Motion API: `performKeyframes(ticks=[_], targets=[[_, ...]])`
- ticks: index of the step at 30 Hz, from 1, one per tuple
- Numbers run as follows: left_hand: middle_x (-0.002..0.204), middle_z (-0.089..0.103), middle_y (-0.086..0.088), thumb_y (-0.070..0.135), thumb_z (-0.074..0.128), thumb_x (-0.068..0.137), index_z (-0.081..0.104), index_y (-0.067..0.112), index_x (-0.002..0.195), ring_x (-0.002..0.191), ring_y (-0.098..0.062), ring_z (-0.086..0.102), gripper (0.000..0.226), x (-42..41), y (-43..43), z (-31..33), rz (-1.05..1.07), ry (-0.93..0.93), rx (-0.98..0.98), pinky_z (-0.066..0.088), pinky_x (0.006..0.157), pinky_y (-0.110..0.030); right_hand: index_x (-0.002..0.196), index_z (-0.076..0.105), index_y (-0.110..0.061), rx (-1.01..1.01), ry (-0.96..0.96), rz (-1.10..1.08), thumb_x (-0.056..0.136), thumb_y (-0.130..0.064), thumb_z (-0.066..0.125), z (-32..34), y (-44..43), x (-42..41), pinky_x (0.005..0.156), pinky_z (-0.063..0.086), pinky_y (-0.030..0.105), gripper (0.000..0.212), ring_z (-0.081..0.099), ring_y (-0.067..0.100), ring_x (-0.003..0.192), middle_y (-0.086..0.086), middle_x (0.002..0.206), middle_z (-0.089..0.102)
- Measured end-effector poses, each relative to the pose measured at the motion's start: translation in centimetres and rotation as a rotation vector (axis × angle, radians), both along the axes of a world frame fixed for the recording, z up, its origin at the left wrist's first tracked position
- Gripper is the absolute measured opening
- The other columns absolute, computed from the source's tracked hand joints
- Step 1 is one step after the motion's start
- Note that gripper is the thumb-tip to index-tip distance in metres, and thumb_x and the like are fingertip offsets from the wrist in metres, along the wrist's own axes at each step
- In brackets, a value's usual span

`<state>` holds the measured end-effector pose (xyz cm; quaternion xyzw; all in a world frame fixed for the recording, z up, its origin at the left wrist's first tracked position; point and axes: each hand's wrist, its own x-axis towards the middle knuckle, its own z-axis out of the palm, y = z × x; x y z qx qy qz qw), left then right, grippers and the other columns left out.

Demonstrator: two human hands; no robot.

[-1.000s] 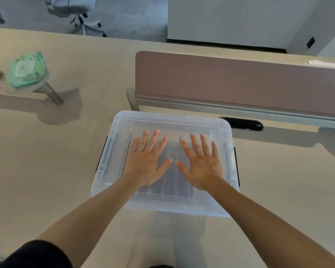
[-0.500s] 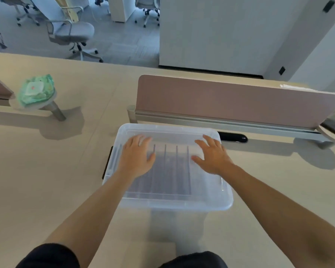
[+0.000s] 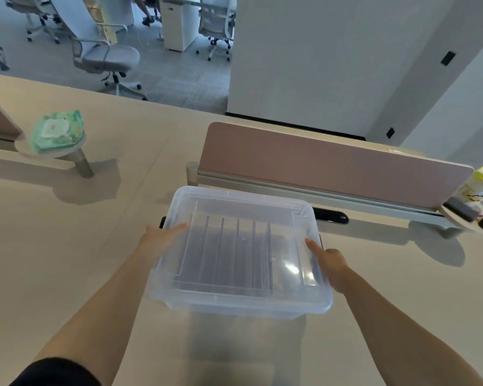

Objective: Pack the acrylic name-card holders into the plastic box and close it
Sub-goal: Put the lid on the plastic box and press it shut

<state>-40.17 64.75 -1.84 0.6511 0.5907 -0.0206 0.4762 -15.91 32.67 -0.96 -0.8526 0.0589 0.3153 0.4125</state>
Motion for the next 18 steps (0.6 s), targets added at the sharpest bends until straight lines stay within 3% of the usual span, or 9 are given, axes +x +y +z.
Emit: performKeyframes(ticks=[2, 4, 6, 9, 12, 14, 16, 18], targets=[[0.114, 0.063, -0.016, 0.092, 0.065, 0.042, 0.057, 0.002, 0.117, 0.1, -0.037, 0.064, 0.117, -0.4, 0.9, -0.3, -0.018, 0.031, -0.066, 0.05, 0.068, -0.038, 0.107, 0.066, -0.001, -0.004, -0.016, 0.063, 0.081, -0.053, 0.074, 0.8, -0.2, 0.3, 0.058, 0.051, 0.033, 0.059, 0.067, 0.03, 0.079, 0.013, 0.095, 0.069], [0.106, 0.058, -0.007, 0.078, 0.073, 0.056, 0.057, 0.01, 0.111, 0.093, -0.029, 0.059, 0.089, -0.5, 1.1, 0.3, -0.014, -0.006, -0.105, 0.048, 0.074, -0.039, 0.106, 0.067, -0.003, 0.005, -0.044, 0.098, 0.079, -0.041, 0.081, 1.6, -0.2, 1.3, 0.059, 0.055, 0.034, 0.049, 0.071, 0.031, 0.08, 0.013, 0.095, 0.072], [0.092, 0.058, -0.002, 0.061, 0.078, 0.069, 0.061, 0.01, 0.102, 0.079, -0.022, 0.058, 0.063, -0.4, 1.5, 0.9, -0.023, -0.04, -0.109, 0.048, 0.069, -0.035, 0.107, 0.067, -0.001, 0.008, -0.045, 0.147, 0.078, -0.028, 0.084, 2.9, 0.1, 2.2, 0.061, 0.055, 0.033, 0.042, 0.07, 0.029, 0.081, 0.014, 0.098, 0.073], [0.08, 0.06, -0.005, 0.049, 0.077, 0.076, 0.06, 0.009, 0.085, 0.069, -0.021, 0.059, 0.044, -0.1, 2.0, 2.2, -0.064, -0.017, -0.007, 0.045, 0.057, -0.031, 0.108, 0.066, -0.001, -0.073, 0.026, 0.259, 0.076, -0.034, 0.085, 3.7, 0.9, 2.9, 0.067, 0.054, 0.034, 0.05, 0.068, 0.027, 0.084, 0.013, 0.099, 0.072], [0.087, 0.066, -0.008, 0.055, 0.072, 0.075, 0.063, 0.005, 0.102, 0.076, -0.026, 0.065, 0.057, 0.9, 1.8, 2.2, -0.073, -0.007, 0.079, 0.054, 0.069, -0.035, 0.107, 0.067, -0.006, -0.084, 0.13, 0.273, 0.06, -0.058, 0.088, 4.1, 2.2, 2.6, 0.077, 0.059, 0.043, 0.073, 0.073, 0.033, 0.091, 0.015, 0.102, 0.074], [0.094, 0.061, -0.004, 0.068, 0.065, 0.072, 0.052, 0.005, 0.117, 0.081, -0.024, 0.061, 0.078, 1.9, 0.7, 2.0, -0.073, 0.044, 0.128, 0.049, 0.069, -0.034, 0.107, 0.066, -0.008, -0.138, 0.102, 0.282, 0.051, -0.069, 0.088, 3.8, 3.1, 2.4, 0.078, 0.059, 0.043, 0.086, 0.072, 0.034, 0.09, 0.016, 0.103, 0.072], [0.099, 0.056, -0.002, 0.083, 0.057, 0.061, 0.043, 0.007, 0.127, 0.085, -0.025, 0.058, 0.101, 2.5, -0.2, 1.7, -0.089, 0.112, 0.206, 0.046, 0.068, -0.035, 0.109, 0.062, -0.007, -0.202, 0.048, 0.289, 0.055, -0.068, 0.085, 3.8, 3.5, 1.9, 0.076, 0.056, 0.042, 0.084, 0.069, 0.033, 0.088, 0.014, 0.102, 0.069], [0.101, 0.053, -0.003, 0.09, 0.051, 0.056, 0.041, 0.008, 0.13, 0.085, -0.026, 0.056, 0.111, 2.8, -0.1, 1.2, -0.112, 0.163, 0.246, 0.046, 0.067, -0.036, 0.113, 0.06, -0.006, -0.2, 0.053, 0.262, 0.059, -0.064, 0.085, 3.9, 3.7, 1.6, 0.082, 0.056, 0.044, 0.083, 0.068, 0.033, 0.091, 0.013, 0.106, 0.068]])
